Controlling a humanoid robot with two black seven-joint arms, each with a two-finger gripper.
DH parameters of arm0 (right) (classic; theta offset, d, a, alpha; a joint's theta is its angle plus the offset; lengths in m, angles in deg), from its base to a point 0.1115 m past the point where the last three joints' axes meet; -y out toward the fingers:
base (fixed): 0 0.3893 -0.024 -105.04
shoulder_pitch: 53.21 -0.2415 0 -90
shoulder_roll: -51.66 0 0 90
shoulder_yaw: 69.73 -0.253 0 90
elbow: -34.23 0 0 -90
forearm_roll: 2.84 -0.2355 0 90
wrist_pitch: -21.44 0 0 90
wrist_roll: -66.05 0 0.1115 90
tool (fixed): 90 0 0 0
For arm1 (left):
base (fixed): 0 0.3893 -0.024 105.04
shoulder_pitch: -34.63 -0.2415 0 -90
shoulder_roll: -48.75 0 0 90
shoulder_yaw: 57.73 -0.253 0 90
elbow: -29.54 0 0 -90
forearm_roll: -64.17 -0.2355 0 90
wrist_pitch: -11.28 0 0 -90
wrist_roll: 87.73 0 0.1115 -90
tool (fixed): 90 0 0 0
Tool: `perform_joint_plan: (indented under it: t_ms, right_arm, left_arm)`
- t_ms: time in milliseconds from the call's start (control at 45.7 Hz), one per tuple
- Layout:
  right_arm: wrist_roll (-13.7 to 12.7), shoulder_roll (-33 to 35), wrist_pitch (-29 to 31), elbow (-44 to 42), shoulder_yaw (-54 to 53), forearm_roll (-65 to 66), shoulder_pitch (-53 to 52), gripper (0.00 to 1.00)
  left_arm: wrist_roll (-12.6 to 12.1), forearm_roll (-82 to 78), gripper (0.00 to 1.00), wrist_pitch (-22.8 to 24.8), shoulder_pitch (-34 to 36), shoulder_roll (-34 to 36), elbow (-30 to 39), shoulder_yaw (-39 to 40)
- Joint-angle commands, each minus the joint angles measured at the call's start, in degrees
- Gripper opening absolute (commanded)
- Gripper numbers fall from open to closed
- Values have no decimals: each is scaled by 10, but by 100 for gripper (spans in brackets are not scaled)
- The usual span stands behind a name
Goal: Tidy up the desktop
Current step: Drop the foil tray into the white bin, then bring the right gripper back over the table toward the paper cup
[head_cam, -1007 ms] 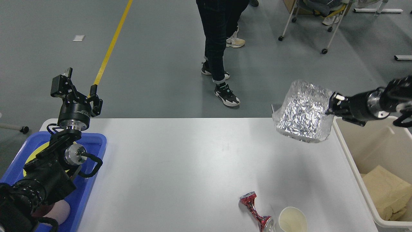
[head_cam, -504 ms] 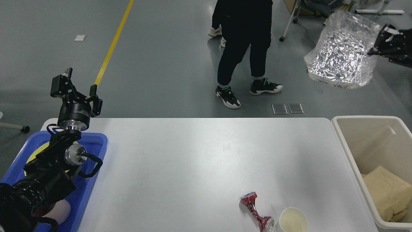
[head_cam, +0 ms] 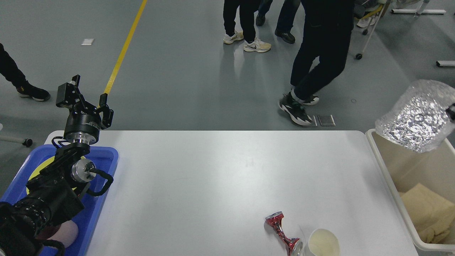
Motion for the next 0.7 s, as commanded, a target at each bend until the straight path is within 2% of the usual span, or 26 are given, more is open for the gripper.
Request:
perform_joint_plan:
  t_ms: [0, 153, 197, 241, 329, 350, 372, 679]
  right_arm:
    - [0, -4, -81, -21, -46, -1, 83, 0]
    - [0, -17, -86, -86, -82, -1, 154, 0]
    - [0, -19, -87, -90, -86, -1, 167, 6]
    - [1, -19, -90, -91, -87, -1, 174, 21]
    - [1, -15, -95, -94, -87, 0, 175, 81]
    - [1, -14, -95, -95, -87, 0, 175, 93]
    - [1, -13, -95, -97, -87, 0, 175, 100]
    - [1, -17, -86, -86, -105, 0, 164, 100]
  left_arm:
    - [0, 0, 96, 0, 0, 0, 0, 0]
    - [0, 0, 96, 0, 0, 0, 0, 0]
    - [0, 0, 96, 0, 0, 0, 0, 0]
    - [0, 0, 96, 0, 0, 1, 0, 0]
    - [0, 0, 96, 0, 0, 1, 0, 0]
    - [0, 0, 96, 0, 0, 0, 0, 0]
    - [0, 0, 96, 0, 0, 0, 0, 0]
    - [0, 0, 96, 0, 0, 0, 0, 0]
